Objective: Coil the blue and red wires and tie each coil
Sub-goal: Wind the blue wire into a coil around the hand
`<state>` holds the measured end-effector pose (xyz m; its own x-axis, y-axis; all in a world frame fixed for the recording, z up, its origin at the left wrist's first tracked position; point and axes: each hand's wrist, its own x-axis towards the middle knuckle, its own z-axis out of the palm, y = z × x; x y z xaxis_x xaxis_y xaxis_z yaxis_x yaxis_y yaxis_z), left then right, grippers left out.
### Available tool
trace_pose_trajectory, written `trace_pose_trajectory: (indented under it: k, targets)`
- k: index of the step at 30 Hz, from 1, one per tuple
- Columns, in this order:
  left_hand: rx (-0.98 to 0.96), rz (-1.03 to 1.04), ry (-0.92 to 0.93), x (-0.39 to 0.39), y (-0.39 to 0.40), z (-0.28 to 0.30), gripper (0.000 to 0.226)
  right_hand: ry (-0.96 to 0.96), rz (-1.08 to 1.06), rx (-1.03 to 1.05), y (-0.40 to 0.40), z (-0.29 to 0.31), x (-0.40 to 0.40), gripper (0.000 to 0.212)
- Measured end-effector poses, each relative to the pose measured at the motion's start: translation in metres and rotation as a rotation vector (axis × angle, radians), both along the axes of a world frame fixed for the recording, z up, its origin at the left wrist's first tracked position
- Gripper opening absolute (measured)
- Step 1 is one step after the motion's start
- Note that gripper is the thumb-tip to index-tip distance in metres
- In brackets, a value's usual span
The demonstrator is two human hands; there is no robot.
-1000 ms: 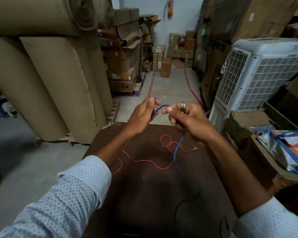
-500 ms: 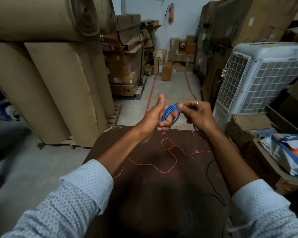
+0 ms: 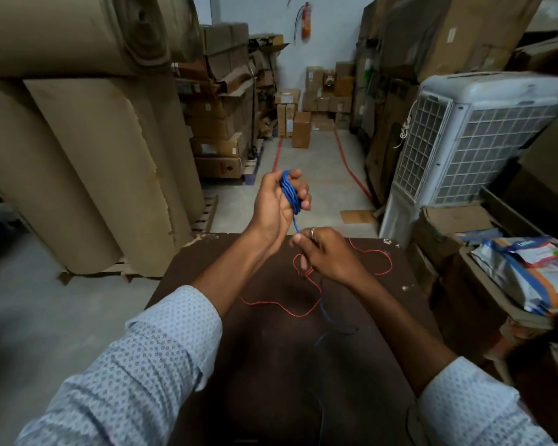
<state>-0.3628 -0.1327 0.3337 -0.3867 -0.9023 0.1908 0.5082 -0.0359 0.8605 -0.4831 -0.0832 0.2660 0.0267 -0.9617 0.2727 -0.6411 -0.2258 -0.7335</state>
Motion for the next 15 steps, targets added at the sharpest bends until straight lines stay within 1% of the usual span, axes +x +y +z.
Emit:
trace_pose_trajectory:
  k: [2, 4, 6, 8, 10, 11, 13, 15]
  targets:
    - [-0.003, 0.077, -0.021, -0.002, -0.004, -0.003, 0.034, -0.026, 0.004, -0.007, 0.006, -0.002, 0.005, 0.031]
    - [-0.051, 0.143, -0.081, -0.001, -0.010, -0.007, 0.033, -0.064, -0.011, -0.023, 0.014, -0.002, 0.007, 0.031]
    - [-0.140, 0.216, -0.202, 0.003, -0.017, -0.011, 0.035, -0.140, -0.031, -0.038, 0.025, 0.003, 0.007, 0.031]
    - [-0.225, 0.273, -0.337, 0.011, -0.024, -0.016, 0.036, -0.280, -0.022, -0.045, 0.037, 0.012, 0.006, 0.032]
    - [-0.272, 0.275, -0.438, 0.016, -0.026, -0.022, 0.038, -0.413, -0.022, -0.065, 0.047, 0.024, 0.006, 0.031]
    - [-0.313, 0.259, -0.476, 0.017, -0.022, -0.026, 0.037, -0.450, -0.027, -0.083, 0.050, 0.031, 0.006, 0.030]
    - [-0.398, 0.213, -0.556, 0.016, -0.012, -0.033, 0.032, -0.449, -0.026, -0.130, 0.051, 0.046, 0.003, 0.027]
    - [-0.450, 0.140, -0.626, 0.014, -0.003, -0.040, 0.032, -0.404, -0.031, -0.176, 0.048, 0.062, -0.004, 0.026]
